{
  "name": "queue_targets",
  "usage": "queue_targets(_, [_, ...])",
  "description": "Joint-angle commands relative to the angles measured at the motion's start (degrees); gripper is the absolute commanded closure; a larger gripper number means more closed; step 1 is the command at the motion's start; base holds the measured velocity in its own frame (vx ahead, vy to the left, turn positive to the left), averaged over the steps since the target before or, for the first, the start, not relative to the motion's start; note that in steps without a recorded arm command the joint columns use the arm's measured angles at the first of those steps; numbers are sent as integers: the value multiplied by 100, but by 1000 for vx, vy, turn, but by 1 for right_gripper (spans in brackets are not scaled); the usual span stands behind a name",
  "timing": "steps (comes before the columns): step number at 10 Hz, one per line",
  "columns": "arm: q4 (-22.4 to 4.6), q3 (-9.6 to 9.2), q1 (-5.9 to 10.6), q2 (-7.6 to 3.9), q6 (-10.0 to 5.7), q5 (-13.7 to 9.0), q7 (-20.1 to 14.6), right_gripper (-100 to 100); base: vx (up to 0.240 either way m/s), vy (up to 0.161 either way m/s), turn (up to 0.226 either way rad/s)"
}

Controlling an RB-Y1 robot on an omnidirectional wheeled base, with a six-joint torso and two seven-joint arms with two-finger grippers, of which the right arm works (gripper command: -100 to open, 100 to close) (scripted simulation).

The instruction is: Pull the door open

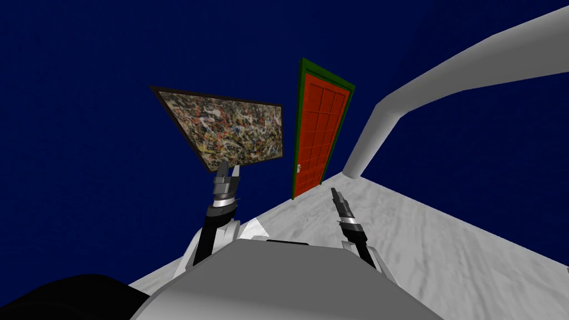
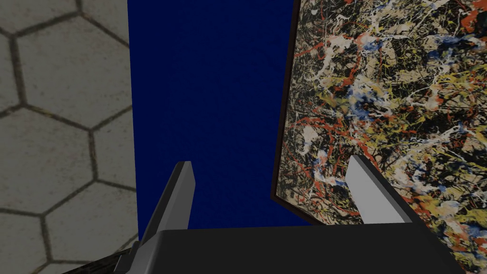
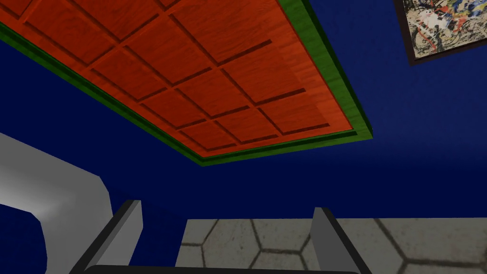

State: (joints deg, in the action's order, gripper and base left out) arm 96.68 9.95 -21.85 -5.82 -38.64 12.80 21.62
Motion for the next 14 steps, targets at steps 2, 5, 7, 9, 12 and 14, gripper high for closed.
queue_targets(2, [-284, 79, 94, 7, -80, 159, 290, -100, 89, -59, 114])
queue_targets(5, [-601, 172, 190, 10, -177, 336, 602, -100, 81, -43, 126])
queue_targets(7, [-813, 234, 254, 21, -241, 454, 810, -100, 93, -53, 126])
queue_targets(9, [-1025, 297, 318, 32, -306, 572, 1018, -100, 89, -62, 118])
queue_targets(12, [-1339, 389, 414, 53, -402, 747, 1327, -100, 75, -60, 125])
queue_targets(14, [-1545, 449, 476, 74, -464, 862, 1529, -100, 79, -65, 120])
